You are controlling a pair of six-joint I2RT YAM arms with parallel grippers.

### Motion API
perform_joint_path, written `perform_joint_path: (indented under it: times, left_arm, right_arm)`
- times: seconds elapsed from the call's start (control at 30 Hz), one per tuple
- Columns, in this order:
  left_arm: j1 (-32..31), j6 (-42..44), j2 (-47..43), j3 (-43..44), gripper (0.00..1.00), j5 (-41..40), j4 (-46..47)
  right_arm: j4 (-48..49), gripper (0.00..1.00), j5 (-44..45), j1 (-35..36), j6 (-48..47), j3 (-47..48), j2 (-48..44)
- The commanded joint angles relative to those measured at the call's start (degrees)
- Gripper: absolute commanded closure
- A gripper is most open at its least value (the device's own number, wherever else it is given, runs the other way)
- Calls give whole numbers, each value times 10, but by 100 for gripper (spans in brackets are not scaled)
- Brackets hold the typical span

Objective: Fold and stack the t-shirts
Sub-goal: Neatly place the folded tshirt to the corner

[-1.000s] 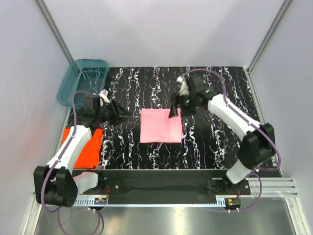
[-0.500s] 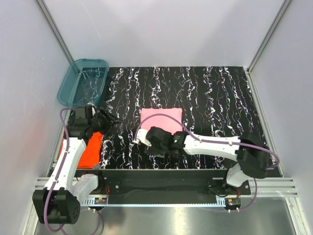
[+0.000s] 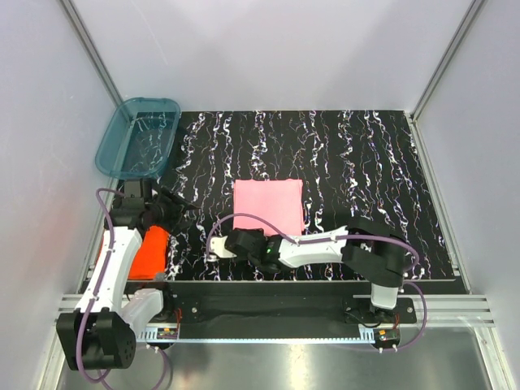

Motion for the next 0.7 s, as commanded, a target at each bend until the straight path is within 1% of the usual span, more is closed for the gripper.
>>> perform_joint_path:
  times: [0.0,0.03,0.07,0.2,0.3,0.37,0.4,0.43,0.47,0.5,0.57,0.6,0.67]
  left_arm:
    - [9,-5,18,3,38,-2,-2]
    - [10,-5,26,7,38,0,-1]
    - [11,-4,30,10,38,1,-2]
    - [19,11,53,21,34,13,-1]
    - [23,35,74,28,34,32,2]
    - [26,46,87,31,27,52,5]
    - [30,61,90,29,26,62,13]
    - [30,69,91,28,22,77,30]
    - [30,75,92,28,21,78,37]
    - [30,82,91,27,18,78,42]
    - [30,87,93,27,16,81,56]
    - [31,88,95,26,16,83,60]
    - [30,89,106,23,13,98,82]
  right_arm:
    - [46,52,21,4,-31,12,18]
    - [73,55,30,4,-41,10,24]
    - [78,57,34,4,-47,9,30]
    - [100,59,39,3,-60,11,63]
    - [105,62,40,3,-59,19,79]
    - [109,67,44,3,-60,19,86]
    - [110,67,44,2,-61,18,89]
    - [112,69,40,2,-63,17,91]
    - [112,71,38,2,-63,15,92]
    - [112,75,34,1,-64,14,91]
    - [112,79,27,-3,-61,14,93]
    - [112,87,26,-4,-59,15,90]
    - [108,97,19,-5,-56,17,84]
